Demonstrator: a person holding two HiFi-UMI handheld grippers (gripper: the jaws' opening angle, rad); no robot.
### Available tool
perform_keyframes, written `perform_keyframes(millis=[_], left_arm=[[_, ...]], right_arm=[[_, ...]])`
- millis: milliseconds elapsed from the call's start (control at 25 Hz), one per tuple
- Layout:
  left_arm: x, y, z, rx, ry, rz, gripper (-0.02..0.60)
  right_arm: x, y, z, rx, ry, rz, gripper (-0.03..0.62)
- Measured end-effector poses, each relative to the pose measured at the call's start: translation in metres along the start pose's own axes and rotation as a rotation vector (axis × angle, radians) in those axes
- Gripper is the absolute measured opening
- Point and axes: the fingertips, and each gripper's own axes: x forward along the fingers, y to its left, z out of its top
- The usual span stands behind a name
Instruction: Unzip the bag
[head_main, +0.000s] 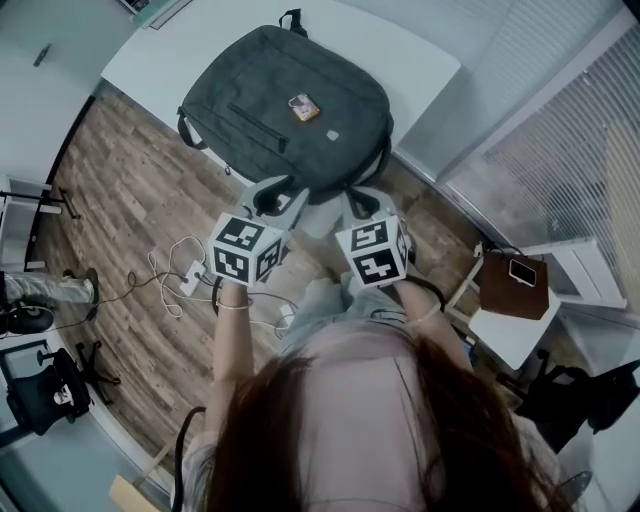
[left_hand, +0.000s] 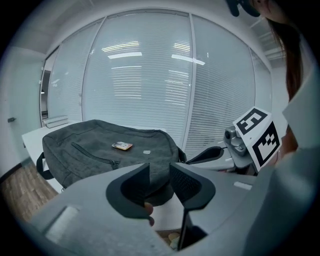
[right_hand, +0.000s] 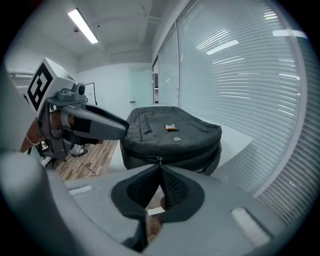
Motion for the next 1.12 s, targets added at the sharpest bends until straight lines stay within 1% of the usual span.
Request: perform_keyframes(millis=[80, 280, 400, 480, 520, 560, 600, 760, 920, 1120], left_arm=[[0.005, -0.007, -0.001, 0.027, 0.024, -0.026, 0.143], [0.017, -0.019, -0.005, 0.084, 0.077, -0.079, 0.150], [0.024, -0.021, -0.006, 0.139, 0.123, -0.073, 0.150], [0.029, -0.021, -0.008, 0.198, 0.163, -0.057, 0.150], [0.031, -0.020, -0.010, 0.228, 0.183, -0.048, 0.142], [0.033, -0.020, -0.011, 0.252, 0.197, -0.039, 0.119], [0.034, -0.019, -0.012, 0.267, 0.206, -0.034, 0.114], [0.036, -0.019, -0.015, 0.275, 0.204, -0.035, 0.102], [0.036, -0.020, -0.018, 0.274, 0.214, -0.061, 0.084], [0.038, -0.022, -0.019, 0.285, 0.196, -0.097, 0.066]], right_arm=[[-0.001, 0.001, 0.000, 0.004, 0.007, -0.003, 0.012], [0.000, 0.002, 0.000, 0.004, 0.017, -0.014, 0.012], [-0.001, 0.003, -0.001, 0.008, 0.022, -0.026, 0.012], [-0.001, 0.003, -0.001, 0.011, 0.024, -0.036, 0.012], [-0.001, 0.003, -0.001, 0.010, 0.028, -0.042, 0.012], [-0.002, 0.003, -0.001, 0.008, 0.032, -0.048, 0.012], [-0.002, 0.003, -0.001, 0.005, 0.035, -0.052, 0.012], [-0.002, 0.003, 0.000, -0.004, 0.046, -0.070, 0.011], [-0.003, 0.001, 0.000, -0.004, 0.057, -0.087, 0.011], [-0.001, 0.000, -0.001, 0.004, 0.065, -0.123, 0.011]])
